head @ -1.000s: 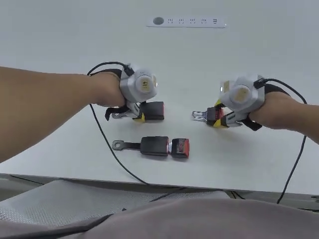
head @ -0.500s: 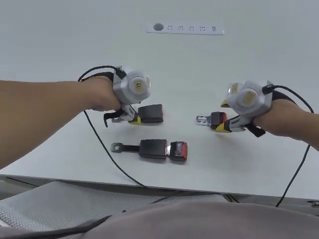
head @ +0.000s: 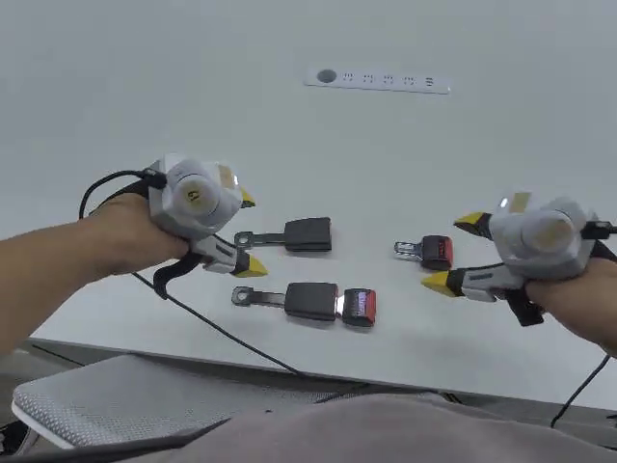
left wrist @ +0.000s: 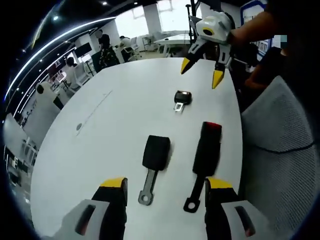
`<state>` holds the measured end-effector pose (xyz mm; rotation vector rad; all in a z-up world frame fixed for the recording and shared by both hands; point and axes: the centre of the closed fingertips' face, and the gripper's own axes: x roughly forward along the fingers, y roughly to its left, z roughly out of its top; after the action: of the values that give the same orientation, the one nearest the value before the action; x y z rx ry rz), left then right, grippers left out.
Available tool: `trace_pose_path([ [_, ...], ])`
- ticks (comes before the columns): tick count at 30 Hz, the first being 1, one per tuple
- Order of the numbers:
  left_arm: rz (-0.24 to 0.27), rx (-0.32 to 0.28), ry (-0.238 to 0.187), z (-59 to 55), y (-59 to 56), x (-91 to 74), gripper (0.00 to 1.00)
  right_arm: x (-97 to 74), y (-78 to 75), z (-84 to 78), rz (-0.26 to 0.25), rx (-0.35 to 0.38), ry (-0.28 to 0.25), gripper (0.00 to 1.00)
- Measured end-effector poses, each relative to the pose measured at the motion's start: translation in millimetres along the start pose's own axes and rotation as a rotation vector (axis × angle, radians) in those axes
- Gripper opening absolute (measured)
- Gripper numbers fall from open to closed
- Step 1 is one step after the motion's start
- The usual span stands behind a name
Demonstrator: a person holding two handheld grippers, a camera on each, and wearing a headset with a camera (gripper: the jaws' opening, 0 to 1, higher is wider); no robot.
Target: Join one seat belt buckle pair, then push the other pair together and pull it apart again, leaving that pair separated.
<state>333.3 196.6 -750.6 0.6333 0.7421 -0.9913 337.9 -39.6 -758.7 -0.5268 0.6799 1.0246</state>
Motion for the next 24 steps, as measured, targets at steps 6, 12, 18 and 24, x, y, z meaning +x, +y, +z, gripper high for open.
trace_pose_path([
  [6, 0.053, -0.154, -0.113, -7.4, -13.6, -33.6, 0.7, -27.3, 13.7, -1.3, -0.012, 0.032, -0.081, 0.75],
  [12, 0.08, -0.206, -0.185, -22.3, -21.6, -58.3, 0.8, -45.1, 14.1, -8.2, -0.036, 0.036, -0.097, 0.83],
  [18, 0.126, -0.284, -0.199, -43.1, -18.1, -62.7, 1.0, -49.5, 20.7, -19.2, -0.037, 0.059, -0.123, 1.0],
  [24, 0.153, -0.23, -0.183, -50.1, -15.2, -62.1, 1.0, -52.0, 20.4, -22.8, -0.06, 0.059, -0.121, 1.0],
])
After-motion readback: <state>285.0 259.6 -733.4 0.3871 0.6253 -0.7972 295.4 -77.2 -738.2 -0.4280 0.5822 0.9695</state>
